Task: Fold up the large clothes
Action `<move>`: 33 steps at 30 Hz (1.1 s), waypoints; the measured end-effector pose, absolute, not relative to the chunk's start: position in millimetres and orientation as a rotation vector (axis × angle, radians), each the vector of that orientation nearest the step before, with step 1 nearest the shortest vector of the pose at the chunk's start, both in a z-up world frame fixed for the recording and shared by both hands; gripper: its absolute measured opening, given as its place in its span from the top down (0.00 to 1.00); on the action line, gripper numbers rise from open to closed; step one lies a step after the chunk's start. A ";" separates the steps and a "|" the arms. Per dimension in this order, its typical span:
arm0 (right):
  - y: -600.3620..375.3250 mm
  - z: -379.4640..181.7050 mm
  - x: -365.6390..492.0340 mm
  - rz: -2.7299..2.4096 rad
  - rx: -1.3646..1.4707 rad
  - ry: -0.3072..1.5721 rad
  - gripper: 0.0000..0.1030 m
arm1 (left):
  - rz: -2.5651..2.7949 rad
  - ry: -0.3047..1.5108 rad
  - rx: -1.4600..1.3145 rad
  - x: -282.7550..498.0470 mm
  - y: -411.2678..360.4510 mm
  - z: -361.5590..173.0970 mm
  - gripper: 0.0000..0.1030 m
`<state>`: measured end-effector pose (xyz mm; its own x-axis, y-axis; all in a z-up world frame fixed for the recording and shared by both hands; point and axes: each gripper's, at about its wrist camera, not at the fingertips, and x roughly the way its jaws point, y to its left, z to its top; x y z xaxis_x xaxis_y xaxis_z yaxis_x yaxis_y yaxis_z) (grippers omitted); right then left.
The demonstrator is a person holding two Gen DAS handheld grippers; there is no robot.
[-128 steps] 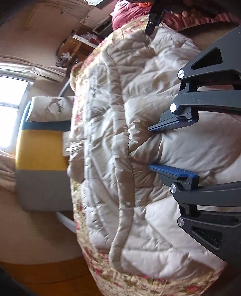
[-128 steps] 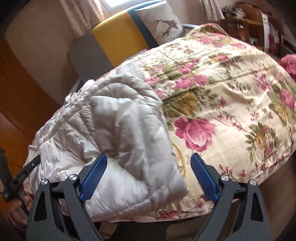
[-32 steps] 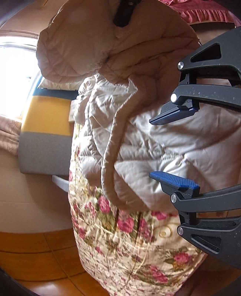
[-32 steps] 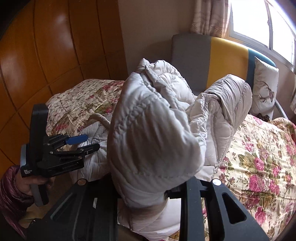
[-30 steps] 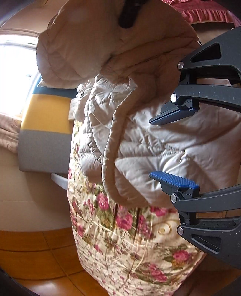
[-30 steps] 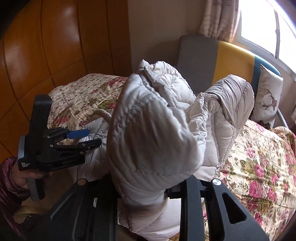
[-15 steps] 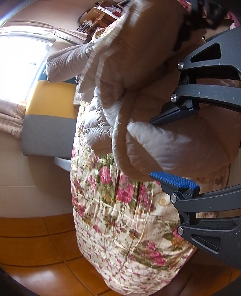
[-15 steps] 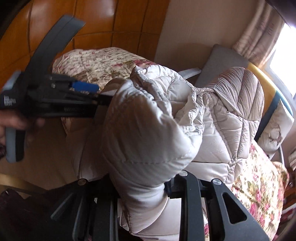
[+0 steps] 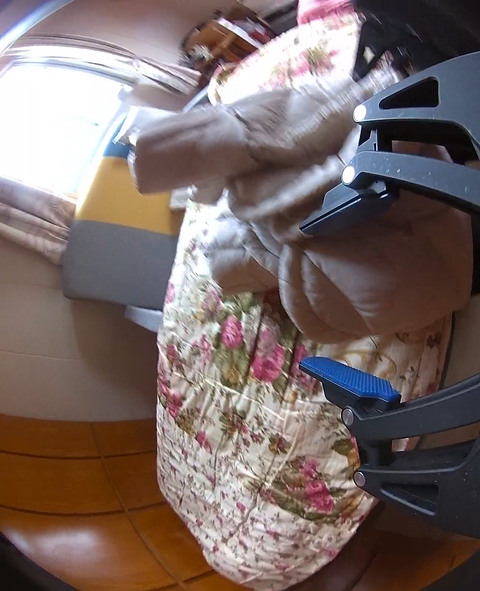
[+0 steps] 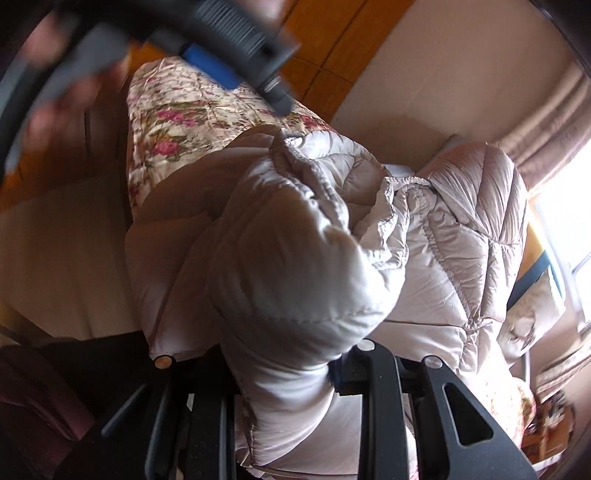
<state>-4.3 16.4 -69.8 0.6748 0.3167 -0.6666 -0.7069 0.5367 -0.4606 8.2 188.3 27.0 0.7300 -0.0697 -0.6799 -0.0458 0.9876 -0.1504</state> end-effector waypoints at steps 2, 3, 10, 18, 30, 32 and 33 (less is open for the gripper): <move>17.0 -71.6 -16.0 0.645 -0.796 0.540 0.77 | -0.065 0.745 -0.176 11.4 187.7 36.0 0.35; 23.7 -70.9 -23.6 0.641 -0.809 0.526 0.77 | -0.108 0.747 -0.199 13.8 187.6 39.1 0.35; 33.4 -74.0 -31.1 0.635 -0.858 0.467 0.76 | -0.350 0.832 -0.345 60.3 186.4 48.4 0.32; 46.1 -76.7 -38.7 0.638 -0.880 0.414 0.73 | -0.511 0.956 -0.304 90.8 142.9 40.0 0.32; 25.1 -51.2 -41.4 0.750 -0.758 0.438 0.28 | -0.639 1.101 -0.195 123.9 71.1 28.3 0.91; -0.9 -29.6 -39.1 0.833 -0.627 0.492 0.16 | -0.640 1.082 -0.187 122.7 71.8 37.6 0.91; -19.1 -16.7 -35.8 0.885 -0.530 0.534 0.13 | -0.641 1.070 -0.185 120.0 73.9 43.1 0.91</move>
